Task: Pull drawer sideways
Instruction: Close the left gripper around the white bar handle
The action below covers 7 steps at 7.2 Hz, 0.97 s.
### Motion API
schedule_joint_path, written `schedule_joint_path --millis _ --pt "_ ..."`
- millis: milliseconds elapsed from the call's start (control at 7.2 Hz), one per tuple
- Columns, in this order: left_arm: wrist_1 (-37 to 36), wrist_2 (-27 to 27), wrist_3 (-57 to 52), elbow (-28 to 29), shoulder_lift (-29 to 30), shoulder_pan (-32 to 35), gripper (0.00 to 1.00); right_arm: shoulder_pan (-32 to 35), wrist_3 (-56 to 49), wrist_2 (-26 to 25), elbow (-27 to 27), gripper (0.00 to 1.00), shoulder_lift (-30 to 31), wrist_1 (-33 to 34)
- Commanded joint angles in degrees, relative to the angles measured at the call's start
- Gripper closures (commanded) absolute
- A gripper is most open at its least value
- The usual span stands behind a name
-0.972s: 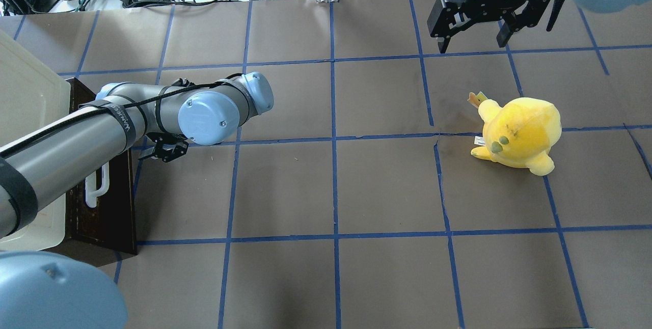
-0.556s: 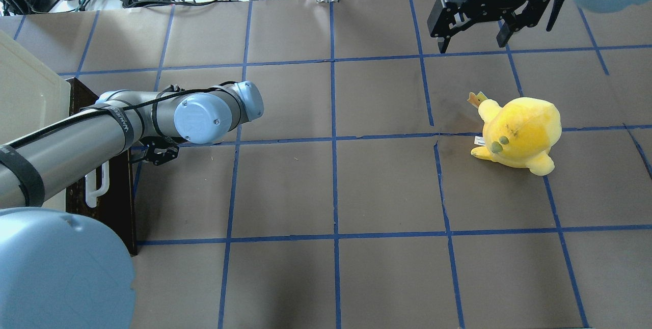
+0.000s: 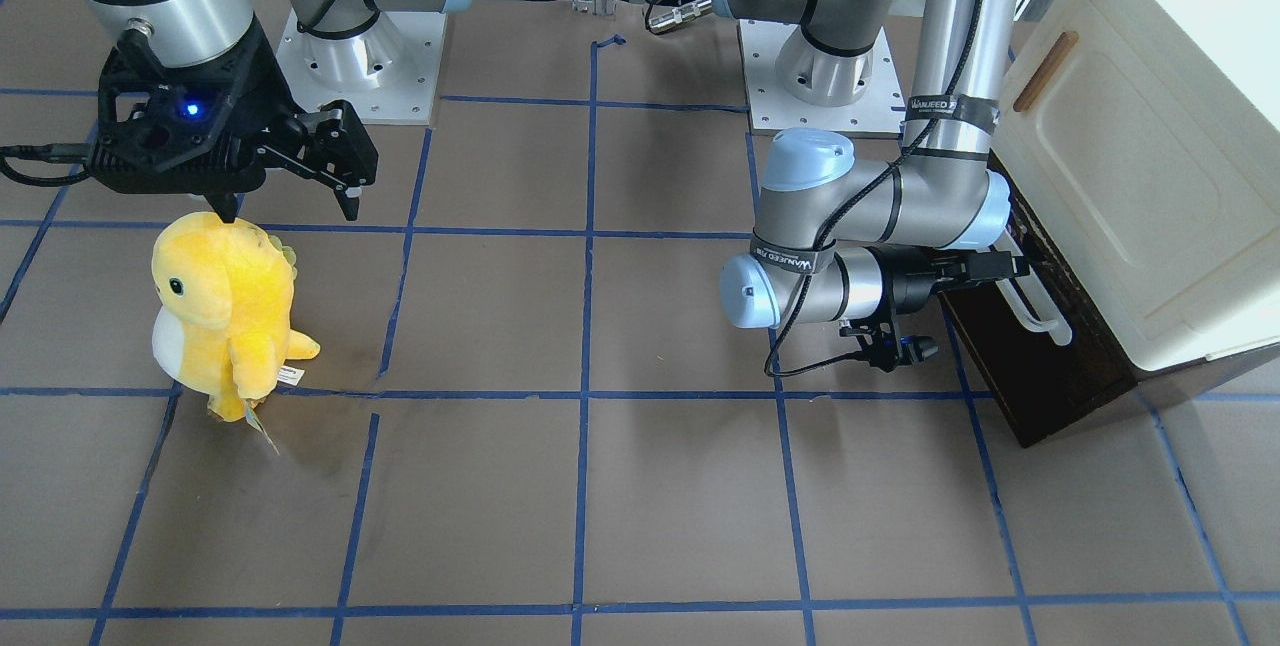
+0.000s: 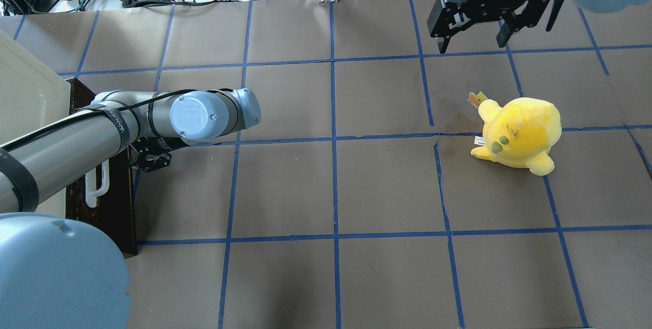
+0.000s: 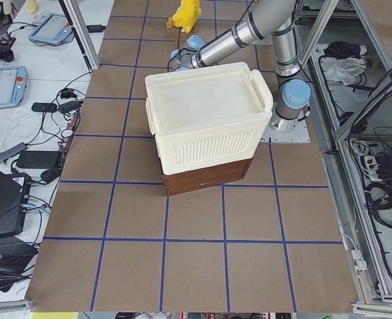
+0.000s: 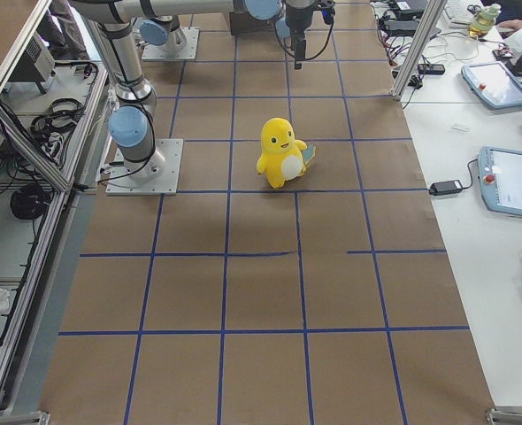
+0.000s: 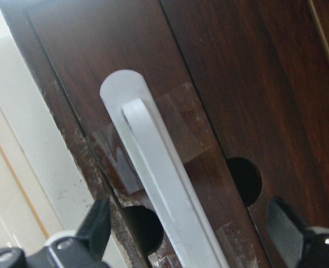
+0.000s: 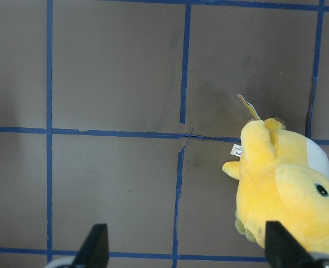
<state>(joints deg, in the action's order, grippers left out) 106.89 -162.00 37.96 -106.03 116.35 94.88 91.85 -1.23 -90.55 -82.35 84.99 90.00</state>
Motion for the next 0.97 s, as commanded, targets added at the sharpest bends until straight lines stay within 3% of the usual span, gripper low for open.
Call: schedule_joint_path --millis 0,139,417,833 --pt "1.0 0.0 0.8 -0.1 0.1 0.0 0.5 0.0 0.0 -0.1 0.0 0.0 0.0 0.0" --pt "1.0 -0.1 0.8 0.0 0.0 0.0 0.65 0.0 0.0 -0.1 0.0 0.0 0.0 0.0" --pt "1.0 -0.2 1.3 0.0 0.0 0.0 0.81 0.0 0.0 0.0 0.0 0.0 0.0 0.0" --pt "0.9 -0.6 2.5 0.5 0.1 0.0 0.81 0.0 0.0 0.0 0.0 0.0 0.0 0.0"
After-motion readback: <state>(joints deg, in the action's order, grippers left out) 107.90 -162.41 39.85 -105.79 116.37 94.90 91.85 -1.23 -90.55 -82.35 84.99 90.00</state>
